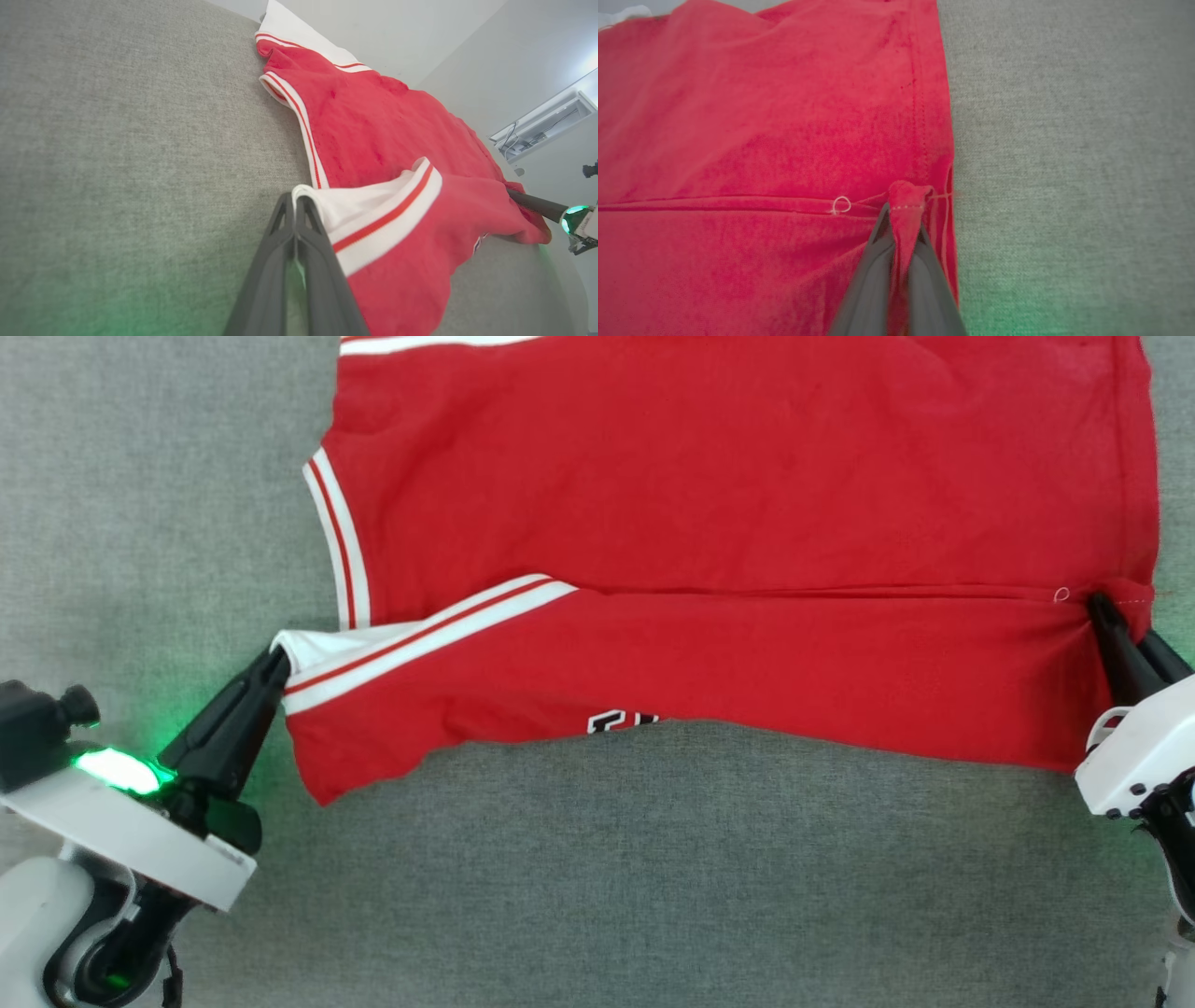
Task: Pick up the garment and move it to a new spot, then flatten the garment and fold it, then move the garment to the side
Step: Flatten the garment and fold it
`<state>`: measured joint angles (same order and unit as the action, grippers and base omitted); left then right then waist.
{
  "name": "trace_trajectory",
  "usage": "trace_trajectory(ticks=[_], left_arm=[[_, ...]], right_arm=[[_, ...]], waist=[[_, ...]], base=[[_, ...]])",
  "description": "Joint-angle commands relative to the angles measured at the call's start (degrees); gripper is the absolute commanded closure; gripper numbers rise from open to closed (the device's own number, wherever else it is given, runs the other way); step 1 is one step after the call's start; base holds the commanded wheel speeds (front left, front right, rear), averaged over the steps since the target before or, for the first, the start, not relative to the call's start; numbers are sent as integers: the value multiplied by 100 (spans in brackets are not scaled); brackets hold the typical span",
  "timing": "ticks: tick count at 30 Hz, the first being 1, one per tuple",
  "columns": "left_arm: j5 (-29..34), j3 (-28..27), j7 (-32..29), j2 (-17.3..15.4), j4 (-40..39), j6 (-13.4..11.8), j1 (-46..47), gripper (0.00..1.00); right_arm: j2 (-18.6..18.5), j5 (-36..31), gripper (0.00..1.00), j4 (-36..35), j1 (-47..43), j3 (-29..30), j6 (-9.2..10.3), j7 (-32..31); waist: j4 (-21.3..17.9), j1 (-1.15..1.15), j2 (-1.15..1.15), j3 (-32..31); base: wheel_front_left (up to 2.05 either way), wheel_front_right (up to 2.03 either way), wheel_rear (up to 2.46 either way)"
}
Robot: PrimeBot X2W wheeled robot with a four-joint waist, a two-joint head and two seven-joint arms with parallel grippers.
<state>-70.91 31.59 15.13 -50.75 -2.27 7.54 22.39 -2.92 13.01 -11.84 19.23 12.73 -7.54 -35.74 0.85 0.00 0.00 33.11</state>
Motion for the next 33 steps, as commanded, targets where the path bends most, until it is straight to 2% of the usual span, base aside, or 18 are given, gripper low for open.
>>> trace_trajectory(ticks=[1, 2, 3, 4, 6, 7, 11, 14, 17, 20, 21, 28, 33], left_arm=[[60, 72, -5, -16, 126, -12, 113, 33], [78, 145, -5, -35, 157, -12, 143, 0], [49, 199, -5, -52, 184, -12, 174, 0], [-2, 238, -5, -84, 196, -12, 213, 0], [38, 354, -5, -214, 202, -11, 282, 0], [32, 402, -5, -270, 191, -11, 327, 0], [-43, 670, -5, -651, 83, -11, 516, 0], [-130, 1074, -77, -1068, 49, -12, 714, 0], [-286, 1437, -591, -1442, 76, -12, 1012, 0], [-571, 1736, -1383, -1636, 45, -11, 1305, 0], [-571, 1736, -1383, -1636, 45, -11, 1305, 0], [-1258, 2364, -3592, -1709, -29, -12, 1826, 0], [-1551, 2506, -4127, -1394, 263, -11, 2010, 0]], right_arm=[[6, -26, 100, 239, -102, -8, 10, 26], [6, -20, 100, 267, -105, -12, 10, 84], [4, -11, 100, 287, -113, -13, 10, 134], [4, -9, 85, 306, -124, -9, 10, 174], [1, 32, 17, 340, -126, 30, 10, 270], [1, 43, 0, 357, -129, 46, 10, 300], [4, 89, 0, 422, -75, 132, 9, 400], [5, 101, 0, 446, -44, 214, 9, 441], [2, 87, 0, 422, 3, 280, 9, 453], [1, 100, 0, 402, 11, 296, 9, 407], [1, 100, 0, 402, 11, 296, 9, 407], [-14, 140, 0, 384, 114, 215, 9, 364], [-7, 163, 0, 321, 102, 68, 9, 410]], waist=[[-10, 0, 0, -91], [-9, 0, 0, -142], [-9, 0, 0, -200], [-8, 0, 0, -262], [-13, 0, 0, -408], [-13, 0, 0, -480], [-23, 0, 0, -800], [-27, 0, 0, -1025], [-31, 0, 0, -1199], [-39, 0, 0, -1316], [-39, 0, 0, -1316], [-126, 0, 0, -1317], [-269, 0, 0, -1145]], base=[[0, 0, 0], [0, 0, 0], [0, 0, 0], [0, 0, 0], [0, 0, 0], [0, 0, 0], [0, 0, 0], [0, 0, 0], [0, 0, 0], [0, 0, 0], [0, 0, 0], [0, 0, 0], [0, 0, 0]])
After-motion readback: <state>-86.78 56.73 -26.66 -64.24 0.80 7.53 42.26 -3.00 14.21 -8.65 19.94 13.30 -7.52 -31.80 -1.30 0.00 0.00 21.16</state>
